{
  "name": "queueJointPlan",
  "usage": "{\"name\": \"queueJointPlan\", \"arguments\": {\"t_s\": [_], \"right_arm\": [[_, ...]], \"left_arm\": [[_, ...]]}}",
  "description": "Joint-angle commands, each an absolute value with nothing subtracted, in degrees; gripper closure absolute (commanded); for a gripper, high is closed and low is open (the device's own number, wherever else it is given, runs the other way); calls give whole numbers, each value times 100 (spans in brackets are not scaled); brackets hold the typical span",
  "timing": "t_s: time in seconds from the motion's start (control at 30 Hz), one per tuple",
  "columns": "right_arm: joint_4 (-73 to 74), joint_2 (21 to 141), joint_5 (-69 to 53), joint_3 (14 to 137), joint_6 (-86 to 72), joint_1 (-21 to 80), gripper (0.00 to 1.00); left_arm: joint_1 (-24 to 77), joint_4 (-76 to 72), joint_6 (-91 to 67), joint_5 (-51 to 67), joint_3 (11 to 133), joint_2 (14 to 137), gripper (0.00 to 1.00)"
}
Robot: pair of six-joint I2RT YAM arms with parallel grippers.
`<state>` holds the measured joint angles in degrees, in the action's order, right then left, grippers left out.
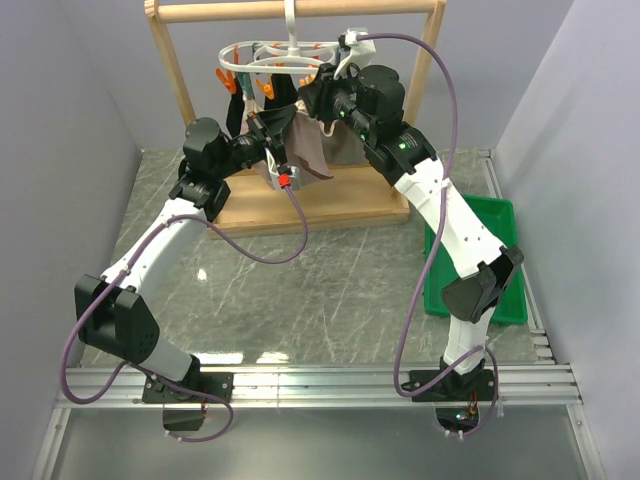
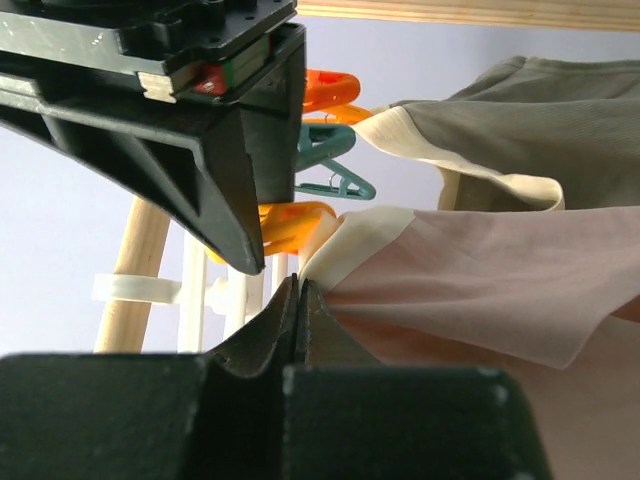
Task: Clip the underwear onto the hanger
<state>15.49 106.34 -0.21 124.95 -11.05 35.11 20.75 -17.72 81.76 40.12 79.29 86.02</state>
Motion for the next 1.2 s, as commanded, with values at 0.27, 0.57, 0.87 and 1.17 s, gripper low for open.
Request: {"name": "queueJointPlan", "arguments": {"t_s": [0.27,0.57,0.87,1.17], "right_arm": [[871,10565,18,12507,-1406,3542,100],[291,10381,18,12024,-1371,3542,100],[-763,9994,105,11014,-1257,3542,100],[-1274,9888,97,10696,-1371,3507,100]], "left_arm": [[2057,-1907,8033,4122,8068,8517,100],[2030,-1916,7998,4140,8042,8490,100],[1995,-1986,7665,4104,8156,8508,100],[1951,-1951,7647,4254,8086,8429,100]]}}
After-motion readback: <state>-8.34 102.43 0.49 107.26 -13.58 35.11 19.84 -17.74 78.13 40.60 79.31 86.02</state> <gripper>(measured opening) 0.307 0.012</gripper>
